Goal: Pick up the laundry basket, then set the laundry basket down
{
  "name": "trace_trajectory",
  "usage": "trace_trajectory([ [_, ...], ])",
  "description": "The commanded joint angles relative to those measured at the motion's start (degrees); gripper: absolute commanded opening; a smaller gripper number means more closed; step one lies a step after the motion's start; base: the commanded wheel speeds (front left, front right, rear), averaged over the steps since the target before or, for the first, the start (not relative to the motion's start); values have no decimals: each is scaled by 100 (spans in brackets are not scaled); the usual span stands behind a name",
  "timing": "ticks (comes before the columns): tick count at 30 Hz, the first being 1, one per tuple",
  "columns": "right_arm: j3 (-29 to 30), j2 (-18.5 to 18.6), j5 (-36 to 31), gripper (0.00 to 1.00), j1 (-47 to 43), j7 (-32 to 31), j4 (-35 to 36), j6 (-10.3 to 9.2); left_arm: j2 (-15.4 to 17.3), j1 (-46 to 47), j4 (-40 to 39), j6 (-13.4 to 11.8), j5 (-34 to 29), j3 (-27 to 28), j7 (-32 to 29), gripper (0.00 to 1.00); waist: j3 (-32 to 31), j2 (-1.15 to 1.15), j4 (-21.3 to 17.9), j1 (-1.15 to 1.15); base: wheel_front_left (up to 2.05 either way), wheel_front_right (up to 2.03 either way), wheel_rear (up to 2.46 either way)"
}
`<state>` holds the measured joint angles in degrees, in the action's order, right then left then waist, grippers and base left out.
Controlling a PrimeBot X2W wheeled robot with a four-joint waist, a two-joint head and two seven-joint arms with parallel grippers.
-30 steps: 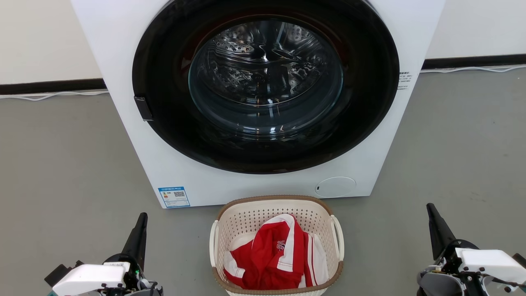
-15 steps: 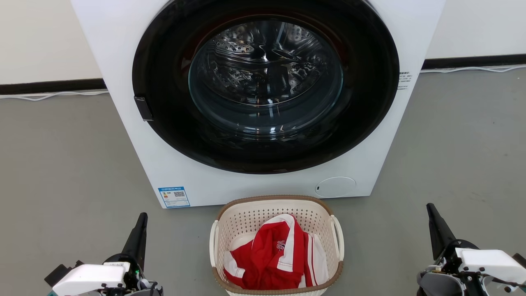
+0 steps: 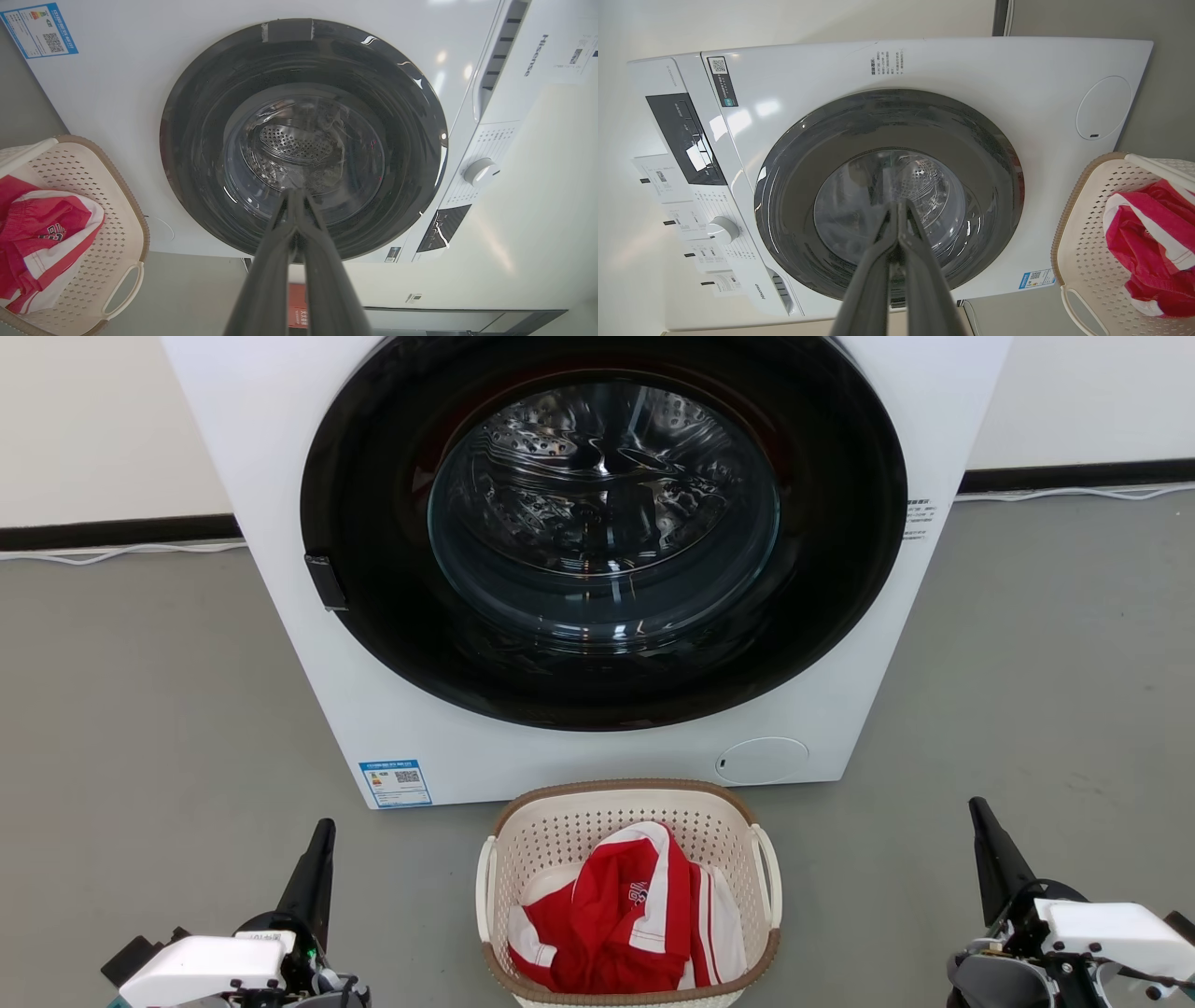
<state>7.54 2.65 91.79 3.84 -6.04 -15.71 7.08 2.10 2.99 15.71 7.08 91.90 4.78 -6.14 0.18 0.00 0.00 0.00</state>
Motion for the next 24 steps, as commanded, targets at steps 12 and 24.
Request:
trace_trajectory([
  [12,-104,22,40,0,234,-43,168,41,77,319,-167,41,29,171,-33,0,0,0,0,0,0,0,0],
  [24,-104,22,40,0,234,-43,168,41,77,319,-167,41,29,171,-33,0,0,0,0,0,0,0,0],
])
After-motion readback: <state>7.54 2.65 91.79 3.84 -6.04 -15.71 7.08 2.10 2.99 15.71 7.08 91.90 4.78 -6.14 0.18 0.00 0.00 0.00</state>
